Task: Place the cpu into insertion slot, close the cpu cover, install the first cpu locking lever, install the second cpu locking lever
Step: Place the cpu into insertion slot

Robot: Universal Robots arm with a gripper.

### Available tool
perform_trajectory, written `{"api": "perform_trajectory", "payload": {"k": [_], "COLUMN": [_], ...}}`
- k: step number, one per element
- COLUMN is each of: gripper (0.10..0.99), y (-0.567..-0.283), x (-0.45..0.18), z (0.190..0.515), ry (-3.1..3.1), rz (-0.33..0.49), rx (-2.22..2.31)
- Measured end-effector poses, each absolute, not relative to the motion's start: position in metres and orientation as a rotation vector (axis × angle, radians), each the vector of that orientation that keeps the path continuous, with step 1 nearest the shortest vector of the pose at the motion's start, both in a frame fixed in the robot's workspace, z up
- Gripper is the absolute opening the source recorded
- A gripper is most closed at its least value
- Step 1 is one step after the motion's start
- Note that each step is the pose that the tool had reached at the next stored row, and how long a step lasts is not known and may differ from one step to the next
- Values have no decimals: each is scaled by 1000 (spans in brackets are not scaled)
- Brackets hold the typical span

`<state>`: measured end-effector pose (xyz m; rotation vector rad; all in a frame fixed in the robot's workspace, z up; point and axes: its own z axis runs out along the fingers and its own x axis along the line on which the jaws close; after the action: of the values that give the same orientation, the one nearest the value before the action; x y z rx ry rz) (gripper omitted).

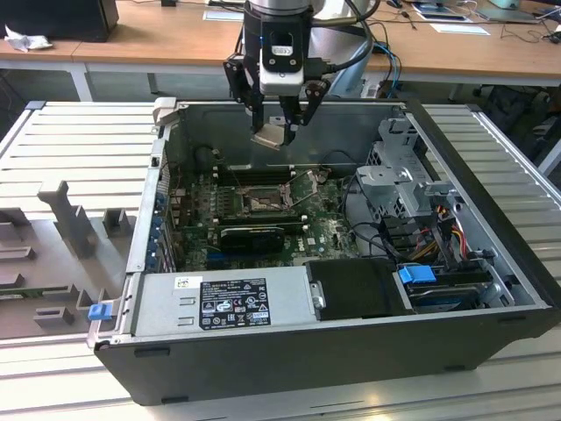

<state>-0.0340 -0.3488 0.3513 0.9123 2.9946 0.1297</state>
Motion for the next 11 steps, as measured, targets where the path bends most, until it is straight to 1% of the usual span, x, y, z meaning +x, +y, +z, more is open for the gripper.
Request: {"api": "perform_trajectory", "payload": {"k": [11], "gripper": [529], "y": [-349], "x": [-34], "z": [348], "ry": [2919], "rz": [128], "rx": [1116]}}
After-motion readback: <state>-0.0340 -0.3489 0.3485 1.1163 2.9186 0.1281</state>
